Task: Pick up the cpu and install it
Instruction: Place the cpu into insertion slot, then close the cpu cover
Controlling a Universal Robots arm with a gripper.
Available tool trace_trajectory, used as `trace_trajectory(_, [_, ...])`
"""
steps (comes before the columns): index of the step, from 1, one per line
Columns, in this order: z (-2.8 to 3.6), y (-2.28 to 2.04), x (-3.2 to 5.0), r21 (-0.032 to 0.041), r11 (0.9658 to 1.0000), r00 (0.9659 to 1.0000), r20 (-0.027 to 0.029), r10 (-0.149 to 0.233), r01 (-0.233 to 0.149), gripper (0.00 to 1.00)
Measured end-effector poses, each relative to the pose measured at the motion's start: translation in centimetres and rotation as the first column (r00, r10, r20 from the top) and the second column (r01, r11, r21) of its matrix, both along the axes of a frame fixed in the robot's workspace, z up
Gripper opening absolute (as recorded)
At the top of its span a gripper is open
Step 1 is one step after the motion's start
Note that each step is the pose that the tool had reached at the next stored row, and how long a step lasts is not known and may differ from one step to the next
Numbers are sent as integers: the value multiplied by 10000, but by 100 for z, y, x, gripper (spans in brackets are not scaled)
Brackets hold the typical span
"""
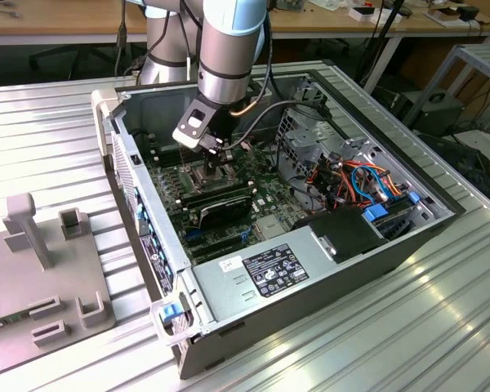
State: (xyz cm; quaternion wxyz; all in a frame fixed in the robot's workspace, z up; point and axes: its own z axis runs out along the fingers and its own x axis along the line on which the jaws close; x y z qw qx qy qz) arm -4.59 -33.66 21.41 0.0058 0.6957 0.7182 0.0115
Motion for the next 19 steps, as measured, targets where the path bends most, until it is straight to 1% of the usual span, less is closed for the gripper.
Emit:
trace_trajectory(2, [83, 0, 0, 0, 10000, 10000, 0, 0, 0, 11])
trace_trajectory(7, [203, 0, 0, -1, 10000, 10000, 0, 0, 0, 11])
trace_trajectory(11, [254, 0, 0, -8, 10000, 10000, -1, 1, -1, 11])
trace_trajectory(18, [264, 0, 0, -8, 10000, 10000, 0, 1, -1, 11])
trace_trajectory(19, [309, 0, 0, -7, 10000, 10000, 0, 0, 0, 11])
